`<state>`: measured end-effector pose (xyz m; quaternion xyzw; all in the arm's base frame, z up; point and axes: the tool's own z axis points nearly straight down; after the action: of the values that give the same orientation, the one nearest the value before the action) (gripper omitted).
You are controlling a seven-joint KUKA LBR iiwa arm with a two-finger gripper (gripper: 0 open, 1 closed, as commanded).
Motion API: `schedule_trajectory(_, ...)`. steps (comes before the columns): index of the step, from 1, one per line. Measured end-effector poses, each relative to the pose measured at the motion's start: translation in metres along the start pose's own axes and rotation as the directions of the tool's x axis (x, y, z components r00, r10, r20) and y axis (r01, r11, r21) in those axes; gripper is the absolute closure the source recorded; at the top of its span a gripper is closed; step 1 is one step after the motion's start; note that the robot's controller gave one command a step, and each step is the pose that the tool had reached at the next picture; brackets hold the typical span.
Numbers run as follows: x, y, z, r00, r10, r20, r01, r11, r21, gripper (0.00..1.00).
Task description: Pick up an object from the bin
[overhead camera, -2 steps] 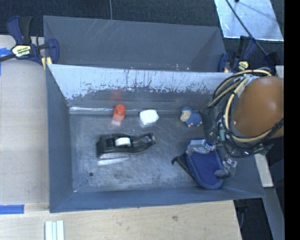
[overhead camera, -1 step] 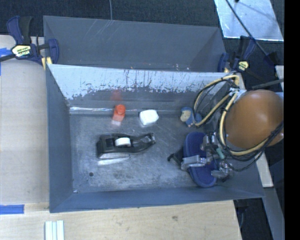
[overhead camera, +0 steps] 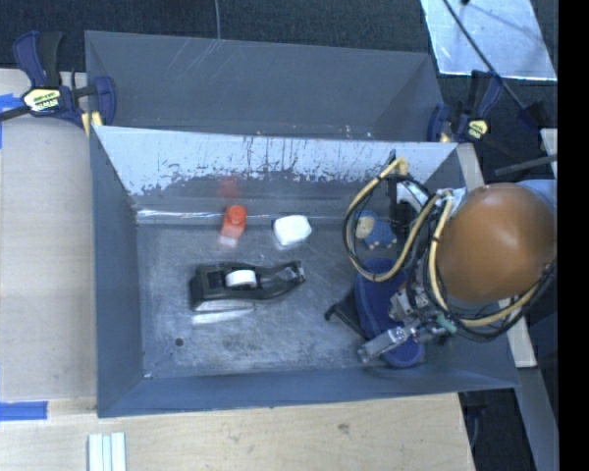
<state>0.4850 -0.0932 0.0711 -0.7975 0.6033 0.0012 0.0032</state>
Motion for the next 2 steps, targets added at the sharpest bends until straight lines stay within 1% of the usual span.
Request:
schedule_trajectory(1, 0.006, 0.000, -0.002, 1.000, 0.005, -0.010, -0.005, 1.000, 0.000, 1.00)
schedule_trajectory(2, 0.007, -0.001, -0.022, 1.000, 0.008, -0.007, -0.008, 1.000, 0.001, 1.00)
